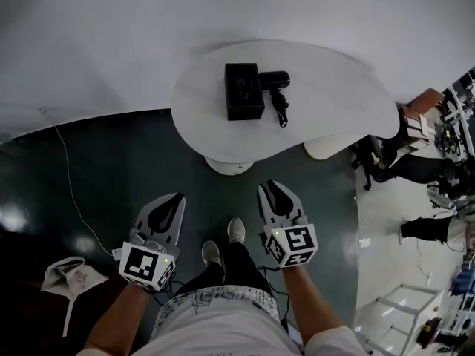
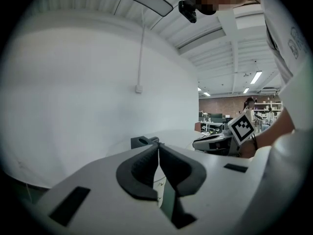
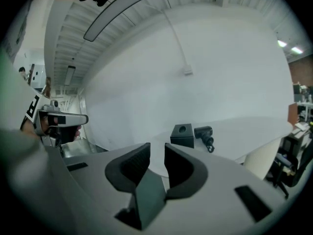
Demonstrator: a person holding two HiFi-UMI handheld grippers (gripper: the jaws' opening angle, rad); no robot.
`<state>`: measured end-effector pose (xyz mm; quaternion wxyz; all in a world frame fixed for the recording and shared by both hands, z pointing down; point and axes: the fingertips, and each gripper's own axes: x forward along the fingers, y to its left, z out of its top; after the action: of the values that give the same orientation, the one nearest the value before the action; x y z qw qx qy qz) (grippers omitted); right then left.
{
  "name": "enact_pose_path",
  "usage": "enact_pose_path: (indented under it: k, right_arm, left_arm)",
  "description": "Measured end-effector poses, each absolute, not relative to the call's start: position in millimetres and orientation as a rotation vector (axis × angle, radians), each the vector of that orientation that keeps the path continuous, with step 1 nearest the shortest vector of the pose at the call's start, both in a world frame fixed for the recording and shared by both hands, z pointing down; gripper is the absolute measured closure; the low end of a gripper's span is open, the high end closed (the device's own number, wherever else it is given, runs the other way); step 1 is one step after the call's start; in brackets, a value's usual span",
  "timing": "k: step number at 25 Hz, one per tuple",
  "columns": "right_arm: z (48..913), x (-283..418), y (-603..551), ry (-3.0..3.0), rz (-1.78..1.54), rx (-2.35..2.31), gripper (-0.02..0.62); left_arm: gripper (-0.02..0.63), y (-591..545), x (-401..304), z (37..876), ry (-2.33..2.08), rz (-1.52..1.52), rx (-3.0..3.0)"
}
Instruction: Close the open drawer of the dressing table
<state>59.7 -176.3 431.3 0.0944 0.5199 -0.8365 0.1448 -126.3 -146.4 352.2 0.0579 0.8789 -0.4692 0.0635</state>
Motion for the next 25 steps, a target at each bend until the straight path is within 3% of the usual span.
enact_pose_path:
  k: [25]
  right_arm:
    - [323.7, 35.1, -147.2, -2.617, 0.183, 1.503, 0.545]
  left_arm:
    - [0.583, -149.5, -117.3, 276.4, -1.435, -0.039, 2.791]
